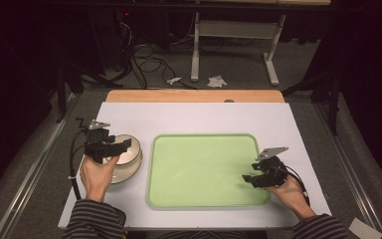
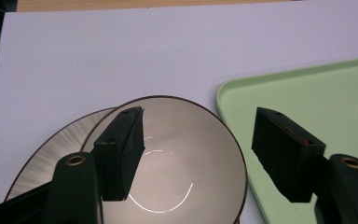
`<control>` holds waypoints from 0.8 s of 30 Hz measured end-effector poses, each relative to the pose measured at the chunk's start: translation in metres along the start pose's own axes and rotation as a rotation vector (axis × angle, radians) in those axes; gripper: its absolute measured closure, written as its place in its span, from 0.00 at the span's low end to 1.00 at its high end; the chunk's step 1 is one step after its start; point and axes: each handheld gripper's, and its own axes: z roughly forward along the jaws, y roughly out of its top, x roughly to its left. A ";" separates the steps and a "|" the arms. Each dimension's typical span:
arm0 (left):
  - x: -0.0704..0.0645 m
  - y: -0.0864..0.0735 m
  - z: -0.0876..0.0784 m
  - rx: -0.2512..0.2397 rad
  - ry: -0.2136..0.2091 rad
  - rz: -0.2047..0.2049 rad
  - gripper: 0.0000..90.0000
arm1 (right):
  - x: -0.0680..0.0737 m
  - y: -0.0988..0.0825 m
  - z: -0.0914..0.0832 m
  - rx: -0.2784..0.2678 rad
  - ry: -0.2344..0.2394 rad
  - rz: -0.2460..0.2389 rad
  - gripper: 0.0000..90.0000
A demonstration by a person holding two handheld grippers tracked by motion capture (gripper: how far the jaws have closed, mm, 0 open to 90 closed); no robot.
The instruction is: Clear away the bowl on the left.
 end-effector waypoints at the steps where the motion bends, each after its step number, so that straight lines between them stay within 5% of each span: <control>1: 0.001 0.001 0.000 -0.013 0.001 -0.009 0.38 | 0.000 0.000 0.000 0.001 -0.001 0.000 0.45; 8: 0.013 0.004 -0.001 -0.025 0.039 -0.026 0.38 | 0.000 -0.001 -0.003 -0.008 -0.020 0.003 0.45; 14: 0.031 0.008 0.000 -0.011 0.062 -0.091 0.39 | 0.000 0.000 -0.002 -0.020 -0.007 0.022 0.45; 22: 0.051 0.006 0.008 -0.013 0.148 -0.091 0.41 | 0.000 0.000 -0.002 -0.010 -0.001 0.036 0.45; 24: 0.056 0.006 0.008 -0.016 0.150 -0.125 0.41 | 0.000 -0.001 -0.002 -0.011 0.004 0.029 0.45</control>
